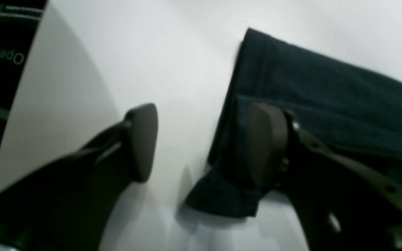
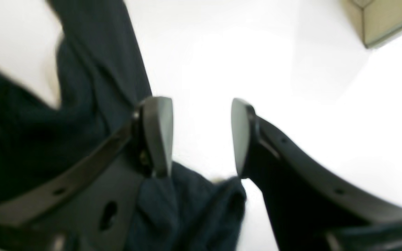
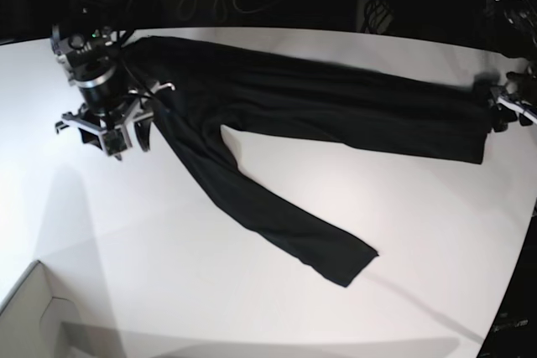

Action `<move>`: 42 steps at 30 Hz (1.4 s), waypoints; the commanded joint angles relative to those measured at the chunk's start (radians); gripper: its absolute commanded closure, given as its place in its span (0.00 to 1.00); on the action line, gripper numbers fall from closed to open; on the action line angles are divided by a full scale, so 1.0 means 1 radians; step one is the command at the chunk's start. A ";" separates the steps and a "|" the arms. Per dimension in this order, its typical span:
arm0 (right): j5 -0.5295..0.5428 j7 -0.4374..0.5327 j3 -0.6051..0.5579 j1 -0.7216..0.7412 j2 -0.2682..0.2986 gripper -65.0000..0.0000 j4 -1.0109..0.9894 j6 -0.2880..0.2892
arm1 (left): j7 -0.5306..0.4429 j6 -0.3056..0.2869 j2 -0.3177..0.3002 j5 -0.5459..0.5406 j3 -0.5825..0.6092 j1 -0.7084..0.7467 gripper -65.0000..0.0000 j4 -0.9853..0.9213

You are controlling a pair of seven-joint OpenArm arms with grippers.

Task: Layout the t-shirt on the table in an organized manner, then fold the t-shirt properly
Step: 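Reposition the right gripper on the folded shirt's end, then reach the left gripper to the loose sleeve cuff and grasp it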

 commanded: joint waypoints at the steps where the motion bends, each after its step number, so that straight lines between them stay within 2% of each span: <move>1: 0.012 0.022 -0.001 0.023 0.003 0.58 0.015 -0.004 | -0.017 -0.002 -0.019 -0.015 -0.012 -0.021 0.40 0.018; 9: 0.010 0.022 -0.043 0.058 0.003 0.58 -0.019 -0.004 | -0.017 -0.002 -0.015 -0.015 -0.018 -0.110 0.40 0.016; 14: 0.009 0.022 -0.032 0.035 0.003 0.58 -0.018 -0.004 | -0.017 -0.002 0.041 -0.004 0.000 -0.189 0.40 0.012; 20: 0.009 0.023 0.014 0.033 0.003 0.58 -0.018 -0.004 | -0.026 0.010 0.084 -0.004 0.134 -0.229 0.40 0.006; 26: 0.009 0.023 0.026 0.027 0.003 0.58 -0.018 -0.004 | -0.026 0.015 0.146 -0.001 0.138 -0.312 0.40 -0.051; 27: 0.009 0.023 0.026 0.026 0.003 0.58 -0.018 -0.004 | -0.026 0.035 0.150 -0.001 0.140 -0.340 0.40 -0.089; 31: 0.009 0.023 0.025 0.018 0.003 0.58 -0.018 -0.004 | -0.037 0.176 0.150 0.004 0.140 -0.455 0.39 -0.287; 34: 0.009 0.023 0.023 0.018 0.003 0.58 -0.016 -0.004 | -0.126 0.197 0.150 0.004 0.175 -0.512 0.39 -0.409; 38: 0.009 0.023 0.023 0.017 0.003 0.58 -0.013 -0.004 | -0.287 0.199 0.149 0.004 0.338 -0.549 0.39 -0.518; 42: 0.009 0.023 0.023 0.014 0.003 0.58 -0.011 -0.004 | -0.425 0.200 0.147 0.004 0.435 -0.593 0.39 -0.643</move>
